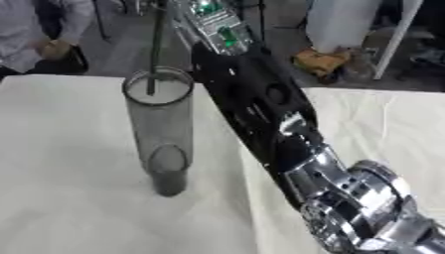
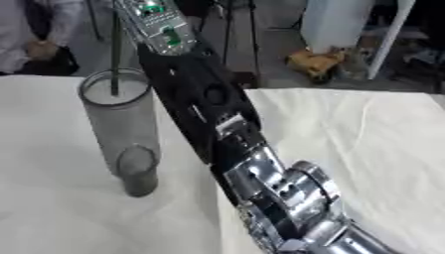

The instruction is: Arrange flowers into the vase.

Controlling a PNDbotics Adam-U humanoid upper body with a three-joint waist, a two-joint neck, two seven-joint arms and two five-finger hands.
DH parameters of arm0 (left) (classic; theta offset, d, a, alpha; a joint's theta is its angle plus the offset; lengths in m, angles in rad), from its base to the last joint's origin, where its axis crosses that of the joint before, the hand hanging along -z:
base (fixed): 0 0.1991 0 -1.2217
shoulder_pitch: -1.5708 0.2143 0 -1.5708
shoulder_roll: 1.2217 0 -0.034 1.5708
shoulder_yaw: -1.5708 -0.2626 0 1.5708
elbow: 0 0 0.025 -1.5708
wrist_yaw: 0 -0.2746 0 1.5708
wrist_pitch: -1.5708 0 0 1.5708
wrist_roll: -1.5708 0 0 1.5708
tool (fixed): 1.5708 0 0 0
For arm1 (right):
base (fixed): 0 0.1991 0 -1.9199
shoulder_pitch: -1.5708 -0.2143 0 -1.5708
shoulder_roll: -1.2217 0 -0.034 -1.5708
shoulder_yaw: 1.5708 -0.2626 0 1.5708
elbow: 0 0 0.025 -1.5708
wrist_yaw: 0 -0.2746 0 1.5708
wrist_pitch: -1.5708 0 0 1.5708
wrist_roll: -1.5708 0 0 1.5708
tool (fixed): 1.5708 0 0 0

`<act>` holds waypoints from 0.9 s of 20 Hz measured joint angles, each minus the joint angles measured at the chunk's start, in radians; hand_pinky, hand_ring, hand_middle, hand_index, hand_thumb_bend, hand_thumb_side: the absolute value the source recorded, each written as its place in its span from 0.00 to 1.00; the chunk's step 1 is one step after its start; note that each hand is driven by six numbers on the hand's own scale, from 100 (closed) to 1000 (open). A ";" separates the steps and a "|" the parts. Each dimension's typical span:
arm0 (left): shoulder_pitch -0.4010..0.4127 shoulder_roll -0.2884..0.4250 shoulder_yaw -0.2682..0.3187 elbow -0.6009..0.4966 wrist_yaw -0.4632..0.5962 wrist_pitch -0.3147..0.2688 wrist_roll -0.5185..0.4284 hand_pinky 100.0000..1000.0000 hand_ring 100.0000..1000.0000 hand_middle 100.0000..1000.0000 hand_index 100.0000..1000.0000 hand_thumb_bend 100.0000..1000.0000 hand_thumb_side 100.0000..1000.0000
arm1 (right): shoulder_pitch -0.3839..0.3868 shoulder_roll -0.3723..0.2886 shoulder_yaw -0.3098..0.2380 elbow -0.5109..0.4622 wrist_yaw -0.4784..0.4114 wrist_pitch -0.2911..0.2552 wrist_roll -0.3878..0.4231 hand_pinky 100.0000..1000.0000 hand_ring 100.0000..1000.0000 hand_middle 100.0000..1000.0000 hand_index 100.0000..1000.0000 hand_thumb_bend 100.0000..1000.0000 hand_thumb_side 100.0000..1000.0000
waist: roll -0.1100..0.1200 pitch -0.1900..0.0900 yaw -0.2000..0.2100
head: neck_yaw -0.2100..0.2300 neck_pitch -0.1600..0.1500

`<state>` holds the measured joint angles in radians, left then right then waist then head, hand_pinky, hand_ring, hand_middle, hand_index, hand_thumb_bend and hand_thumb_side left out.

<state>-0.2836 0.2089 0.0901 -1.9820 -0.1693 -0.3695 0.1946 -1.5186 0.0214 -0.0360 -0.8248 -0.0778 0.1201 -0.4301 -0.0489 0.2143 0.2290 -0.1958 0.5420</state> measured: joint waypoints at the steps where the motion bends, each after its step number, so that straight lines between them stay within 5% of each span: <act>1: 0.000 0.002 0.000 0.000 0.000 0.000 0.000 0.49 0.56 0.84 0.89 0.00 1.00 | -0.002 0.000 0.000 0.003 0.000 -0.003 0.003 0.00 0.01 0.00 0.43 0.00 0.13 | 0.000 0.000 0.000 | -0.001 0.000; 8: 0.000 0.002 0.000 0.000 0.000 0.000 -0.001 0.50 0.56 0.84 0.89 0.00 1.00 | -0.013 -0.010 0.013 0.034 0.013 -0.030 0.029 0.00 0.02 0.00 0.43 0.00 0.13 | -0.003 0.000 0.002 | -0.006 -0.008; 9: -0.001 0.002 0.000 0.000 0.000 0.000 -0.001 0.50 0.56 0.84 0.89 0.00 1.00 | -0.013 -0.010 0.013 0.037 0.013 -0.031 0.031 0.00 0.01 0.00 0.43 0.00 0.27 | -0.003 0.000 0.002 | -0.008 -0.008; 10: -0.001 0.002 0.000 0.000 0.000 0.000 -0.001 0.50 0.56 0.84 0.89 0.00 1.00 | -0.014 -0.010 0.013 0.037 0.013 -0.033 0.032 0.00 0.01 0.00 0.43 0.00 0.13 | -0.003 0.000 0.002 | -0.009 -0.009; 18: -0.006 0.003 -0.001 0.000 0.000 0.000 -0.007 0.50 0.56 0.84 0.90 0.00 1.00 | -0.059 -0.020 0.003 0.037 0.011 -0.052 0.014 0.00 0.01 0.00 0.43 0.00 0.13 | -0.010 -0.009 0.004 | -0.009 -0.020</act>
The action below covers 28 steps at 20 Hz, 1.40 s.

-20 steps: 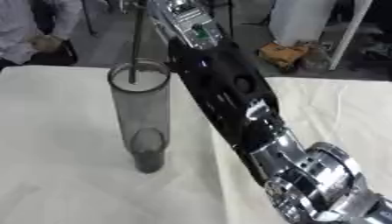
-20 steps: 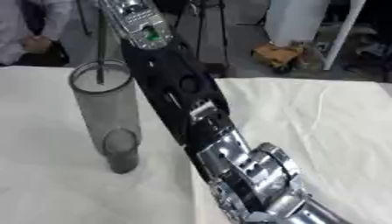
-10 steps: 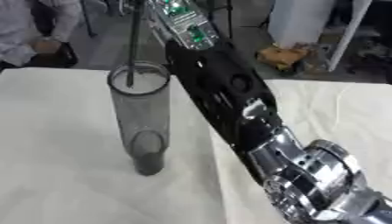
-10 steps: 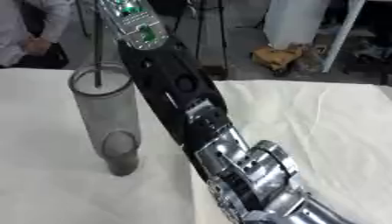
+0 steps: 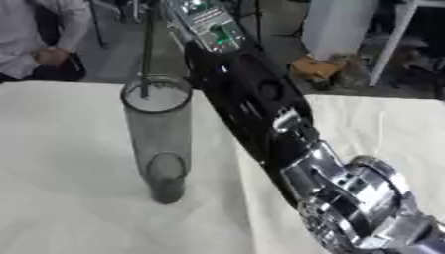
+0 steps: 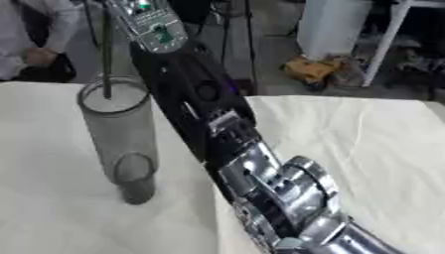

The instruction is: Arrange flowers into the vase.

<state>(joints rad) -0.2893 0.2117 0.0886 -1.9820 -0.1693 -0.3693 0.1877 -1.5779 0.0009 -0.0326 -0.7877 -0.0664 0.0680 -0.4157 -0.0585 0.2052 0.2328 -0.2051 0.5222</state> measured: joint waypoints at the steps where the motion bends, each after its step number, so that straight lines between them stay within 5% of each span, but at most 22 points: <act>1: 0.000 0.000 -0.001 0.000 0.000 0.001 -0.001 0.50 0.56 0.84 0.90 0.00 1.00 | -0.006 -0.002 -0.004 0.000 -0.001 -0.003 -0.004 0.00 0.01 0.00 0.43 0.00 0.13 | 0.000 -0.002 0.000 | 0.000 -0.002; 15: 0.000 0.009 -0.004 0.000 0.000 0.003 -0.003 0.50 0.56 0.84 0.90 0.00 1.00 | -0.085 -0.051 -0.023 0.024 -0.009 0.006 -0.044 0.00 0.01 0.00 0.43 0.00 0.13 | -0.020 -0.027 -0.011 | 0.002 -0.003; 28: 0.003 0.017 -0.004 0.000 -0.004 0.007 -0.004 0.50 0.57 0.84 0.90 0.00 1.00 | -0.128 -0.073 -0.036 0.048 -0.028 0.112 -0.085 0.00 0.03 0.00 0.44 0.00 0.13 | -0.027 -0.050 -0.021 | 0.011 0.013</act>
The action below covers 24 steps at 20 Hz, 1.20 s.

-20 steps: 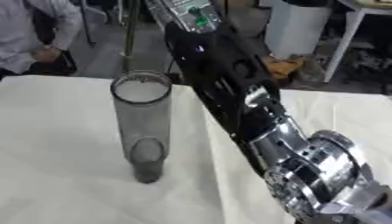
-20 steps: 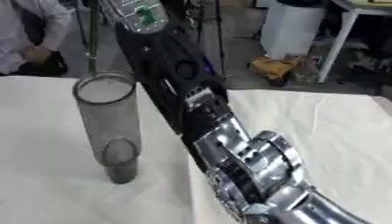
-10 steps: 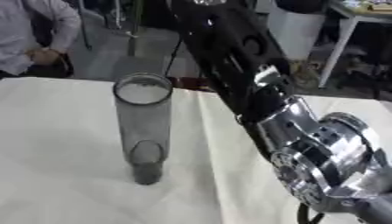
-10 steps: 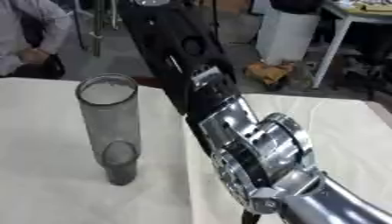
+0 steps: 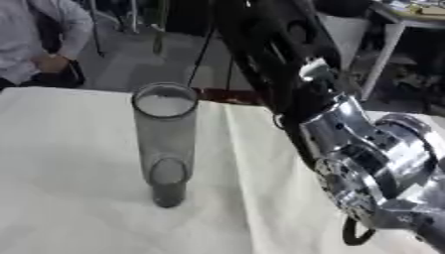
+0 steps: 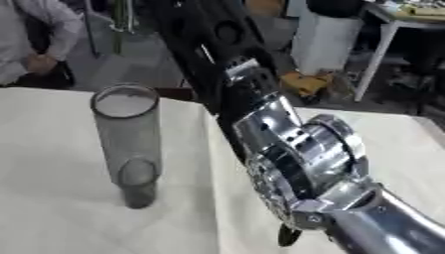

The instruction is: Arrange flowers into the vase.

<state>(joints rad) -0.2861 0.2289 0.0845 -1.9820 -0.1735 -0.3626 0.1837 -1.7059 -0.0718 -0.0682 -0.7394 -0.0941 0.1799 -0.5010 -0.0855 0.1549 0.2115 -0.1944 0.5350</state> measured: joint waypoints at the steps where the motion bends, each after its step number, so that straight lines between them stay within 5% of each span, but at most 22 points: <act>1: 0.001 0.000 0.000 0.000 0.000 0.000 0.000 0.50 0.57 0.84 0.90 0.00 1.00 | -0.001 0.000 0.000 0.001 0.000 0.010 -0.005 0.00 0.03 0.00 0.44 0.00 0.13 | 0.000 -0.002 -0.002 | 0.000 0.000; 24: 0.030 -0.001 0.000 0.000 -0.003 0.017 -0.002 0.51 0.57 0.84 0.90 0.00 1.00 | 0.033 0.018 0.025 0.007 -0.024 0.076 0.008 0.00 0.04 0.00 0.45 0.00 0.13 | 0.017 -0.074 -0.054 | 0.024 0.062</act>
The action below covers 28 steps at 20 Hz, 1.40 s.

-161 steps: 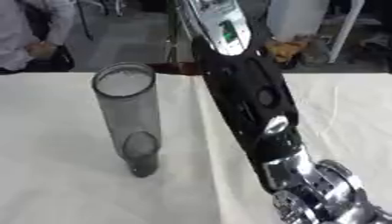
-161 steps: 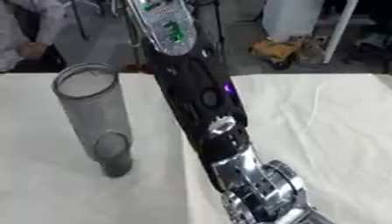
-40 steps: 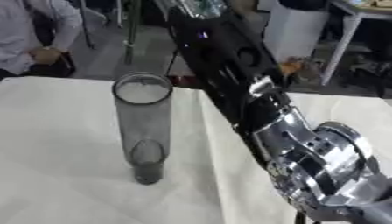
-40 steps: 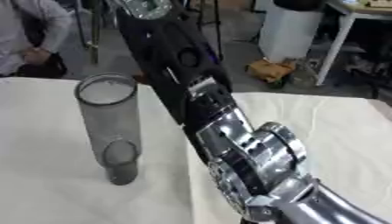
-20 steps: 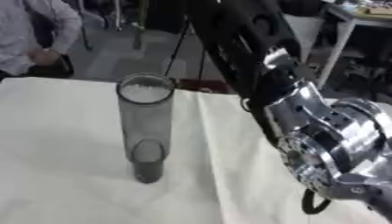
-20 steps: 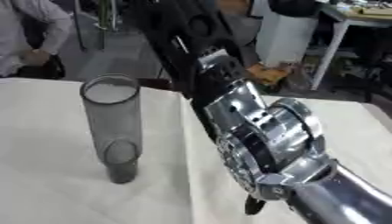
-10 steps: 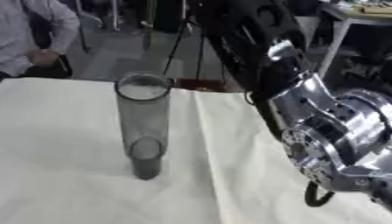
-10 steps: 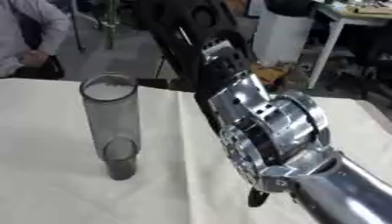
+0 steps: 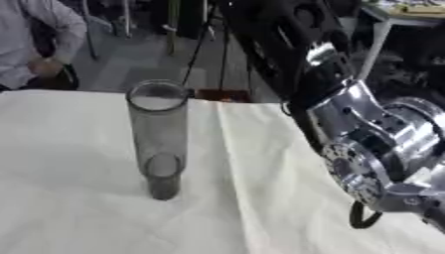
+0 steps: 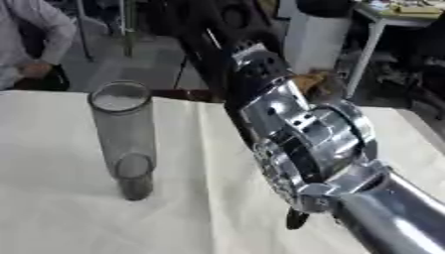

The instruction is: Arrange flowers into the vase.

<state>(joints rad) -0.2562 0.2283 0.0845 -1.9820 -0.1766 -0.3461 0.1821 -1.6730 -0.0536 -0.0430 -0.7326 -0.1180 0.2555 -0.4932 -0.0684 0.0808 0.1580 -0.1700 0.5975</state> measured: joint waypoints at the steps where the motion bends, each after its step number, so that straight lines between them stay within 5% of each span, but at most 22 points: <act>1: 0.000 0.000 0.000 0.000 0.000 0.000 0.000 0.51 0.57 0.84 0.90 0.00 1.00 | 0.004 0.005 0.000 -0.001 -0.003 0.000 -0.001 0.00 0.04 0.00 0.45 0.00 0.13 | 0.000 -0.003 -0.001 | 0.000 0.003; 28: 0.005 -0.009 0.000 0.000 0.000 0.008 -0.001 0.51 0.57 0.84 0.90 0.00 1.00 | 0.103 0.069 0.043 -0.081 -0.040 0.020 0.025 0.00 0.04 0.00 0.46 0.00 0.13 | 0.004 -0.014 -0.010 | -0.001 0.008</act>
<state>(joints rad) -0.2507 0.2190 0.0840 -1.9820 -0.1764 -0.3382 0.1811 -1.5703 0.0152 0.0004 -0.8137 -0.1580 0.2759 -0.4678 -0.0644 0.0673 0.1481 -0.1714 0.6055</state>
